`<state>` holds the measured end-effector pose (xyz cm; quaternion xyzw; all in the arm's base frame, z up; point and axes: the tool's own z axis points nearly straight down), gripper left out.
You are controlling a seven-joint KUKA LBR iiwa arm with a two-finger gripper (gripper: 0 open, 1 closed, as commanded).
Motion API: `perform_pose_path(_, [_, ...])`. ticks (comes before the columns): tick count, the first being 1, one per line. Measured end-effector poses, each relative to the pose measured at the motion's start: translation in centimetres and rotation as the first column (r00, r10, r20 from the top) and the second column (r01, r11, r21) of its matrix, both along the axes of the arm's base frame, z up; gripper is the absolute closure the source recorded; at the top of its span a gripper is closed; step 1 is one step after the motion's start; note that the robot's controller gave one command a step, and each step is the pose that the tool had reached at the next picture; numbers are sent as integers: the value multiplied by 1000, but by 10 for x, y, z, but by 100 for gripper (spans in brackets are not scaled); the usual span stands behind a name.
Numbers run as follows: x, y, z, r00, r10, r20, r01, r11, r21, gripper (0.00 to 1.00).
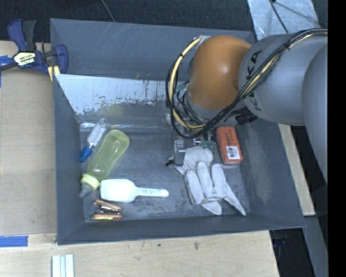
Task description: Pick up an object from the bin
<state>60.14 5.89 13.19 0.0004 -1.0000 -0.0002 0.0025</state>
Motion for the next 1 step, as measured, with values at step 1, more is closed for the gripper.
perform_pose_path(1, [2,0,5,1000,-1,8,1,1000,0,0])
